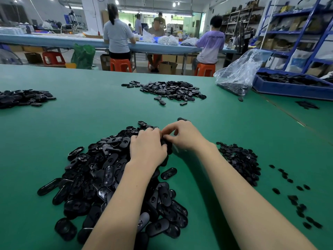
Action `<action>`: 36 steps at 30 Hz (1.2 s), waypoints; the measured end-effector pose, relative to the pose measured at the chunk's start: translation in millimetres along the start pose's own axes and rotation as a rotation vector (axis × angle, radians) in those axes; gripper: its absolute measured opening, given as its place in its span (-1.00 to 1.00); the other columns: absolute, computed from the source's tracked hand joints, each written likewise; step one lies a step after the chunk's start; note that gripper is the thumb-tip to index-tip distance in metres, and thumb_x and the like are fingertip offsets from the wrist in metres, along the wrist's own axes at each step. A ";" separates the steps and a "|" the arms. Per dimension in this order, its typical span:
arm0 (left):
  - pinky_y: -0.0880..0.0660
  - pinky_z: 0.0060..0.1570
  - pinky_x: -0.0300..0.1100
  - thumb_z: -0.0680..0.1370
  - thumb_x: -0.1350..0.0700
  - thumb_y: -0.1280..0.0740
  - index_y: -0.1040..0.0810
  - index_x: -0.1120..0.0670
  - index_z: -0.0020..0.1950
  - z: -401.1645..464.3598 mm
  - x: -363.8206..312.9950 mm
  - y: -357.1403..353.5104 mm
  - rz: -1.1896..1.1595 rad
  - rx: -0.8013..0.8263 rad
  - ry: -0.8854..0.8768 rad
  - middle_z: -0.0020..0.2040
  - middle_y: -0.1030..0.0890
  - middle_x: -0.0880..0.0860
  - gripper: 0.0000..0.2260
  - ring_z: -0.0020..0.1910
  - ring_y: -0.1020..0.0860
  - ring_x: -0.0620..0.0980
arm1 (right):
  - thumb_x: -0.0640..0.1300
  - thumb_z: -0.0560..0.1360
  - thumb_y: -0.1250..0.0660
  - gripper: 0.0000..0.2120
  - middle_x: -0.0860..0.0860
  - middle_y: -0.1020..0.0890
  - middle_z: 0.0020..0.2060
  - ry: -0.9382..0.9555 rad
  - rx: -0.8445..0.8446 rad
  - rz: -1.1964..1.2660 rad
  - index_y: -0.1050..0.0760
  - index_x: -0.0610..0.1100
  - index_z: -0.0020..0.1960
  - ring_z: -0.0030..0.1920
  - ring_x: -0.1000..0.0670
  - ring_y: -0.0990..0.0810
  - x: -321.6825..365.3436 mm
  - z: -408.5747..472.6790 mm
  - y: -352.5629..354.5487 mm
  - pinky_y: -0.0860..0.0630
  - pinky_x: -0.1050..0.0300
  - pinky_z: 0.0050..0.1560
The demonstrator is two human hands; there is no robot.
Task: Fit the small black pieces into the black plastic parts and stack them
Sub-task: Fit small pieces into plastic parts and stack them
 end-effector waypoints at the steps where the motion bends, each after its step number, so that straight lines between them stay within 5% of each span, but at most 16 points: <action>1: -0.37 0.19 0.01 0.58 -0.08 -0.30 -0.50 0.02 0.24 0.1 0.2 -0.2 -0.004 -0.001 0.001 0.21 -0.55 0.01 -0.71 0.23 -0.49 0.09 | -0.02 0.48 -0.39 -0.80 0.33 -0.68 -0.16 -0.009 0.009 0.002 -0.67 0.25 0.02 -0.22 0.31 -0.53 0.2 -0.8 0.4 -0.54 0.15 -0.01; 6: -0.37 0.16 0.01 0.58 -0.04 -0.29 -0.51 0.01 0.24 0.8 0.8 -0.9 0.001 -0.013 0.006 0.20 -0.54 0.01 -0.73 0.23 -0.48 0.09 | 0.09 0.41 -0.43 -0.79 0.25 -0.71 -0.02 -0.084 0.055 0.027 -0.66 0.21 0.04 -0.21 0.24 -0.55 2.9 -11.3 2.2 -0.56 0.14 0.02; 12: -0.35 0.16 0.01 0.56 -0.02 -0.30 -0.51 -0.01 0.24 0.1 -0.7 -2.2 -0.009 -0.017 0.004 0.21 -0.54 0.01 -0.73 0.23 -0.48 0.09 | 0.02 0.46 -0.44 -0.74 0.17 -0.70 0.07 -0.172 0.031 -0.049 -0.66 0.13 0.14 0.14 0.04 -0.63 17.3 -19.5 10.1 -0.57 0.04 0.19; 22: -0.36 0.15 0.00 0.54 0.03 -0.34 -0.49 0.00 0.22 -1.3 -1.4 0.2 -0.019 -0.042 0.027 0.18 -0.55 0.02 -0.73 0.20 -0.49 0.10 | 0.11 0.45 -0.45 -0.74 0.05 -0.68 0.08 -0.228 -0.004 -0.239 -0.65 0.21 0.15 0.15 -0.06 -0.62 33.0 -21.5 11.6 -0.53 0.09 0.12; 26: -0.37 0.17 0.01 0.53 0.03 -0.37 -0.44 0.01 0.26 -2.1 -0.6 0.9 -0.021 -0.039 0.041 0.20 -0.55 0.03 -0.68 0.23 -0.49 0.11 | -0.02 0.41 -0.50 -0.86 0.06 -0.66 -0.04 -0.319 -0.028 0.005 -0.63 0.14 -0.05 0.03 -0.01 -0.62 25.5 -21.4 16.0 -0.54 0.13 0.04; 30: -0.38 0.20 0.02 0.52 0.01 -0.40 -0.40 -0.01 0.31 -1.7 -1.7 2.0 -0.059 -0.066 0.001 0.22 -0.54 0.02 -0.60 0.24 -0.46 0.10 | -0.13 0.46 -0.50 -0.91 0.12 -0.58 -0.35 -0.368 0.004 0.278 -0.67 0.06 -0.17 -0.31 0.10 -0.51 13.2 -28.3 31.8 -0.40 0.28 -0.36; 36: -0.39 0.01 -0.11 0.52 -0.06 -0.41 -0.55 -0.14 0.18 -4.1 -23.3 6.5 -0.140 -0.167 -0.186 0.09 -0.60 -0.10 -0.76 0.17 -0.50 0.00 | -0.10 0.46 -0.53 -0.91 0.09 -0.60 -0.30 -0.420 0.038 0.450 -0.69 0.04 -0.05 -0.28 0.11 -0.54 -3.1 -49.7 49.6 -0.37 0.27 -0.34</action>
Point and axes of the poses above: each hand's wrist, its own z-axis towards the middle knuckle, its own y-axis out of the back of the hand, x = y × z, the point moved 3 cm from there along z, towards the middle knuckle
